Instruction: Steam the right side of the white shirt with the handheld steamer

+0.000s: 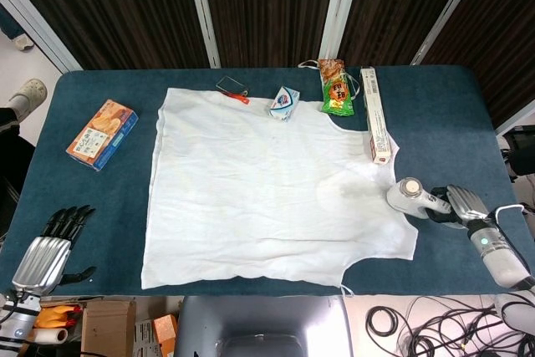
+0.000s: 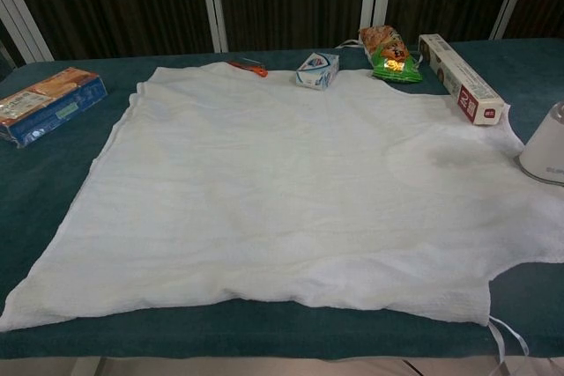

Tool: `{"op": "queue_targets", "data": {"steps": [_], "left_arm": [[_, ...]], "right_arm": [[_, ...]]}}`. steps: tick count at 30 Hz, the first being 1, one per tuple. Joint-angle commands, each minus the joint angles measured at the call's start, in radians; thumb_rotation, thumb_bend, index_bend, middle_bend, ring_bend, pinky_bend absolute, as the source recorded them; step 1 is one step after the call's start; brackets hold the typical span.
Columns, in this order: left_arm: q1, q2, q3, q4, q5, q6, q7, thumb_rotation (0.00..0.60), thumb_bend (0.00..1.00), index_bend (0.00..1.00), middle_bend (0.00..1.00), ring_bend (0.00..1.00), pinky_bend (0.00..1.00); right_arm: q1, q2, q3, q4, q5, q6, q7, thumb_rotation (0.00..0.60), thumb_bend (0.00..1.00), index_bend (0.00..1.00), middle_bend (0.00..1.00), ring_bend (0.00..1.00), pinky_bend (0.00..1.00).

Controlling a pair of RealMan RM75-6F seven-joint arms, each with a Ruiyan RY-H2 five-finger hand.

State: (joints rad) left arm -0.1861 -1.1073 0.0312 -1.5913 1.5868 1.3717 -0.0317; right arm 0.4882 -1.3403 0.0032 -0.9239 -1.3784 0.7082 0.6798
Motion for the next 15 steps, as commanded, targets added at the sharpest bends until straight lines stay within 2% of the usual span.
{"op": "queue_targets", "data": {"steps": [1, 4, 6, 10, 15], "left_arm": [[0.001, 0.001, -0.001, 0.000, -0.001, 0.003, -0.002, 0.600, 0.01, 0.04, 0.05, 0.00, 0.07], [0.002, 0.003, -0.001, 0.000, -0.003, 0.003, -0.007, 0.600, 0.01, 0.04, 0.05, 0.00, 0.07], [0.002, 0.004, -0.001, 0.000, -0.003, 0.003, -0.009, 0.600, 0.01, 0.04, 0.05, 0.00, 0.07], [0.002, 0.005, 0.001, -0.001, 0.000, 0.003, -0.011, 0.600, 0.01, 0.04, 0.05, 0.00, 0.07], [0.004, 0.006, 0.002, -0.001, 0.003, 0.008, -0.012, 0.600, 0.01, 0.04, 0.05, 0.00, 0.07]], "right_arm": [[-0.012, -0.013, -0.001, 0.028, -0.007, 0.013, -0.002, 0.600, 0.74, 0.51, 0.55, 0.50, 0.82], [-0.016, -0.006, -0.001, 0.024, -0.006, 0.007, -0.002, 0.600, 0.53, 0.31, 0.39, 0.34, 0.73], [-0.018, 0.000, 0.000, 0.018, -0.005, 0.007, -0.008, 0.600, 0.42, 0.20, 0.30, 0.26, 0.68], [-0.023, 0.015, 0.006, 0.000, 0.008, 0.001, -0.034, 0.600, 0.32, 0.08, 0.20, 0.18, 0.61], [-0.024, 0.031, 0.011, -0.018, 0.019, -0.018, -0.042, 0.600, 0.28, 0.03, 0.16, 0.15, 0.55]]}}
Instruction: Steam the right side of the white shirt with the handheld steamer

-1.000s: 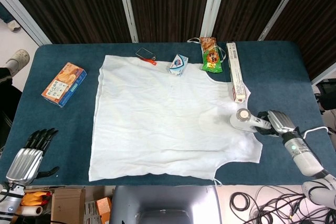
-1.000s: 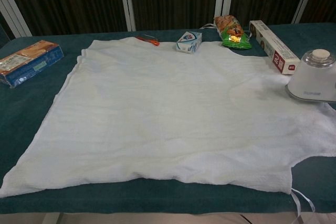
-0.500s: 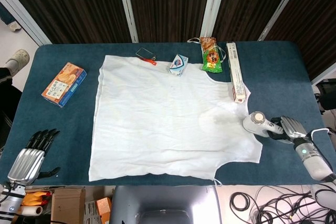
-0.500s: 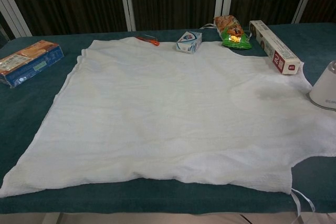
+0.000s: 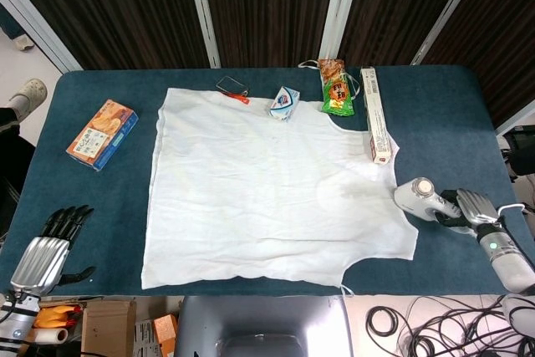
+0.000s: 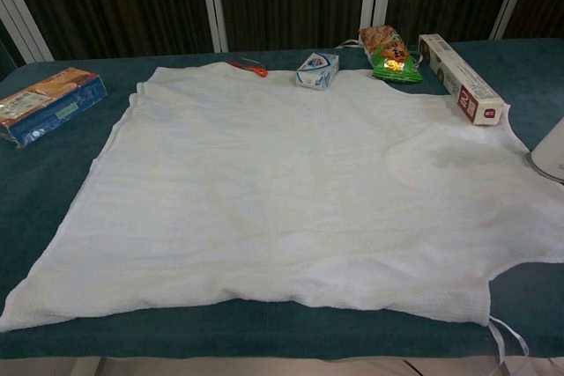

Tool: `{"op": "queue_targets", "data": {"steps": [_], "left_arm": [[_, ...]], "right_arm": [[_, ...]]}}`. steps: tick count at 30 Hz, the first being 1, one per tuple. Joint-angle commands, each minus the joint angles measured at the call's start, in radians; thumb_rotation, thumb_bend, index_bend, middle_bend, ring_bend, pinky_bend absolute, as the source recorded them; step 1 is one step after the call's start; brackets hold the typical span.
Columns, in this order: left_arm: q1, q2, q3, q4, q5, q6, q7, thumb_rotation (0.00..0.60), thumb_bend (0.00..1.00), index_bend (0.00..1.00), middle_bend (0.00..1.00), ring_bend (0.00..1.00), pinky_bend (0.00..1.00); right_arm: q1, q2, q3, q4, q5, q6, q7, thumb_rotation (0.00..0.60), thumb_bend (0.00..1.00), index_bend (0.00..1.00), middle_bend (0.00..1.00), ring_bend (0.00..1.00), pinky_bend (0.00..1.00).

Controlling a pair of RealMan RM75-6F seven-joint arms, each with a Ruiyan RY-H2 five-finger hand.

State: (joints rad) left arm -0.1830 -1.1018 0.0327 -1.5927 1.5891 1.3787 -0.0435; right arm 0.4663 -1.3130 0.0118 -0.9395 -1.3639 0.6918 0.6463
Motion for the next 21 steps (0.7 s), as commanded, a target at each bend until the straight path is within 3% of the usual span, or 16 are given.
{"op": "queue_targets", "data": {"steps": [1, 14, 21], "left_arm": [[0.001, 0.001, 0.000, 0.000, 0.001, 0.001, -0.001, 0.600, 0.01, 0.04, 0.05, 0.00, 0.07], [0.002, 0.003, 0.002, -0.001, 0.006, 0.007, -0.008, 0.600, 0.00, 0.04, 0.05, 0.00, 0.07], [0.004, 0.004, 0.000, 0.000, 0.003, 0.009, -0.009, 0.600, 0.00, 0.04, 0.05, 0.00, 0.07]], "right_arm": [[-0.004, 0.007, 0.004, -0.004, 0.007, 0.000, -0.013, 0.600, 0.28, 0.03, 0.15, 0.15, 0.55], [-0.043, 0.084, 0.025, -0.079, 0.034, 0.046, -0.061, 0.600, 0.24, 0.02, 0.13, 0.14, 0.51], [-0.132, 0.188, 0.039, -0.246, 0.049, 0.253, -0.254, 0.600, 0.24, 0.01, 0.10, 0.10, 0.40]]}}
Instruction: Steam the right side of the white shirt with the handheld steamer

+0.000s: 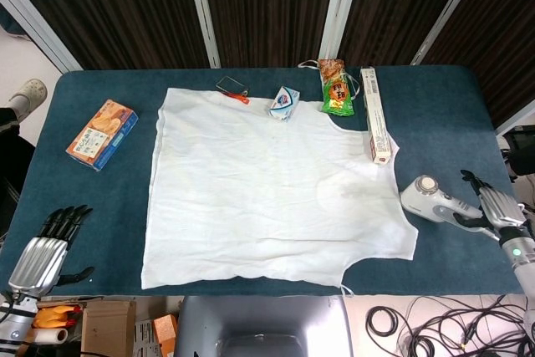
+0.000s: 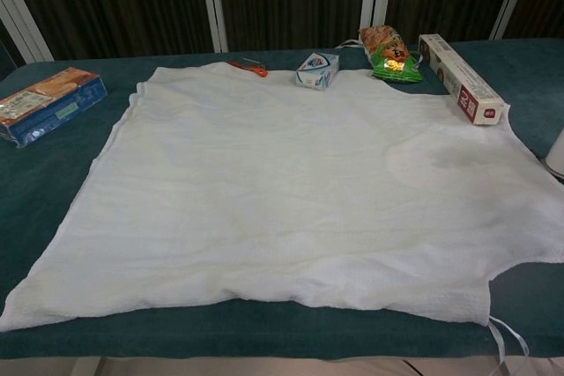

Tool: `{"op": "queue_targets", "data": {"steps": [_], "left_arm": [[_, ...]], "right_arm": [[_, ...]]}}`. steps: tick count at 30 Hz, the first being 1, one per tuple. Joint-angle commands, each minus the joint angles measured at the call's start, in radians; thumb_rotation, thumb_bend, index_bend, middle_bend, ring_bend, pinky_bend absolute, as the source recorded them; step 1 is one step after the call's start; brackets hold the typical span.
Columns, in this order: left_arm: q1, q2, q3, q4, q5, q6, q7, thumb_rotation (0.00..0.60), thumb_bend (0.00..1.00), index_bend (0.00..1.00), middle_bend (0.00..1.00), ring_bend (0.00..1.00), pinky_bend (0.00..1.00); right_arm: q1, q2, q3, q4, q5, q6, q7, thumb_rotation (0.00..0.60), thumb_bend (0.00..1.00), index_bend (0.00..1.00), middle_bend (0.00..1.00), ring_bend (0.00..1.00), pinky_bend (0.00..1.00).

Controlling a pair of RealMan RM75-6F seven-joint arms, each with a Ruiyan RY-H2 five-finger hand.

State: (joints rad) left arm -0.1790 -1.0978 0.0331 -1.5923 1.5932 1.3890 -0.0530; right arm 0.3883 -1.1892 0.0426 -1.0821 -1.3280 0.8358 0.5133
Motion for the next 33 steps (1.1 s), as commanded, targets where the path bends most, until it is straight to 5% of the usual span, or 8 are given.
{"op": "queue_targets", "data": {"steps": [1, 9, 16, 20, 24, 33], "left_arm": [[-0.001, 0.000, 0.000, 0.000, -0.002, -0.003, 0.001, 0.600, 0.00, 0.04, 0.05, 0.00, 0.07], [0.002, 0.001, 0.004, -0.004, 0.009, 0.004, 0.003, 0.600, 0.00, 0.04, 0.05, 0.00, 0.07], [0.005, -0.008, 0.000, 0.005, 0.018, 0.023, 0.005, 0.600, 0.00, 0.04, 0.05, 0.00, 0.07], [0.003, -0.009, 0.009, 0.011, 0.040, 0.025, 0.001, 0.600, 0.00, 0.02, 0.05, 0.00, 0.07], [0.009, -0.005, 0.011, 0.015, 0.051, 0.042, -0.006, 0.600, 0.00, 0.02, 0.05, 0.00, 0.07], [0.027, -0.021, 0.006, 0.049, 0.082, 0.107, -0.039, 0.600, 0.00, 0.00, 0.05, 0.00, 0.07]], "right_arm": [[-0.064, 0.081, 0.007, -0.132, 0.020, 0.125, -0.159, 0.600, 0.24, 0.01, 0.10, 0.10, 0.38], [-0.125, 0.171, 0.004, -0.334, 0.086, 0.214, -0.379, 0.600, 0.24, 0.00, 0.01, 0.00, 0.18], [-0.271, 0.203, -0.024, -0.526, -0.036, 0.548, -0.525, 0.600, 0.24, 0.00, 0.00, 0.00, 0.15], [-0.318, 0.146, -0.017, -0.571, -0.089, 0.686, -0.617, 0.600, 0.24, 0.00, 0.00, 0.00, 0.17], [-0.309, 0.099, -0.014, -0.561, -0.095, 0.669, -0.657, 0.600, 0.24, 0.00, 0.00, 0.00, 0.07], [-0.280, 0.095, 0.012, -0.541, -0.019, 0.566, -0.646, 0.600, 0.24, 0.00, 0.00, 0.00, 0.06]]}}
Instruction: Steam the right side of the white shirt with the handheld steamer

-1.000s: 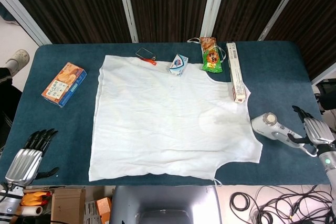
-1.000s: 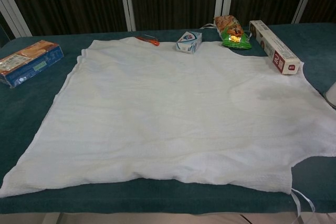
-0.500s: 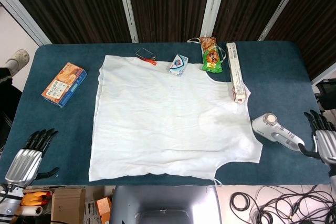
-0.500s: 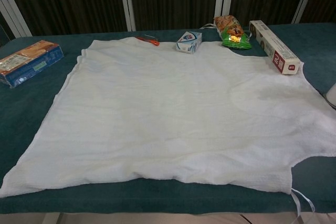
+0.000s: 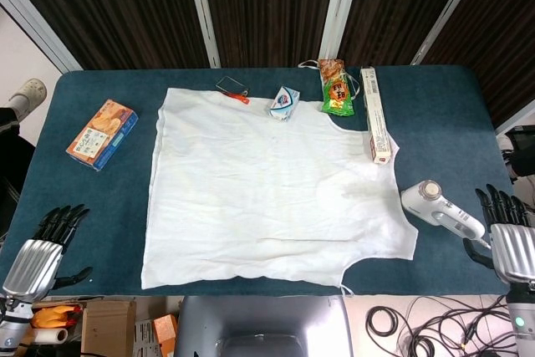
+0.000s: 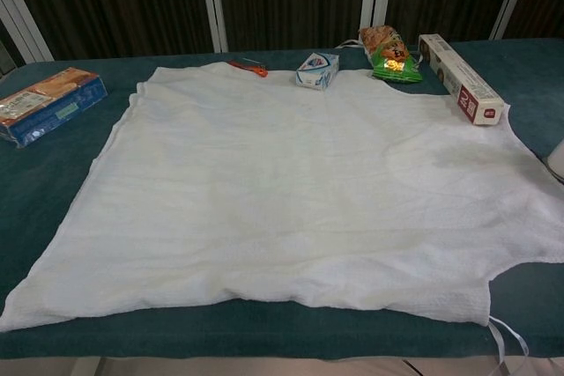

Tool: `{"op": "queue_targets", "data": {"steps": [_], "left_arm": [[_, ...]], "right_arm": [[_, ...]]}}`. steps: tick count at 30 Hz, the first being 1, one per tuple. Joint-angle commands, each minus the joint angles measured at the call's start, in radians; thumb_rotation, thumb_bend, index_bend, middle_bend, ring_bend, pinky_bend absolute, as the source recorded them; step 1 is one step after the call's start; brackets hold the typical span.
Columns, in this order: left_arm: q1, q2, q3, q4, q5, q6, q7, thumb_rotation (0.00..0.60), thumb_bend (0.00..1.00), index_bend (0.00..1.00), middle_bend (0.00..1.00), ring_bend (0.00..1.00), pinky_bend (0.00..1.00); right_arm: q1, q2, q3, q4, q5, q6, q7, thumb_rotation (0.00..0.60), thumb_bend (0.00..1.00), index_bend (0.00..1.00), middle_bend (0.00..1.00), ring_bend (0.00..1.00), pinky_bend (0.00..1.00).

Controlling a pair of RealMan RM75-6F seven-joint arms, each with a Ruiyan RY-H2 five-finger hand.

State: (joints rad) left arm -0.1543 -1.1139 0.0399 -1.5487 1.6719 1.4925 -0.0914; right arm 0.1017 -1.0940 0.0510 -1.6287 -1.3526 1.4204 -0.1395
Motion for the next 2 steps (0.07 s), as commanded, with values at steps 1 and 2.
{"op": "queue_targets", "data": {"steps": [1, 2], "left_arm": [[0.002, -0.008, 0.000, 0.008, 0.004, 0.005, 0.001, 0.600, 0.00, 0.00, 0.05, 0.00, 0.07], [0.002, -0.009, 0.000, 0.009, 0.005, 0.004, 0.003, 0.600, 0.00, 0.00, 0.05, 0.00, 0.07]], "right_arm": [[0.008, 0.000, 0.004, 0.007, 0.005, -0.022, 0.008, 0.600, 0.24, 0.00, 0.00, 0.00, 0.06], [0.009, 0.000, 0.004, 0.007, 0.003, -0.024, 0.008, 0.600, 0.24, 0.00, 0.00, 0.00, 0.06]]}}
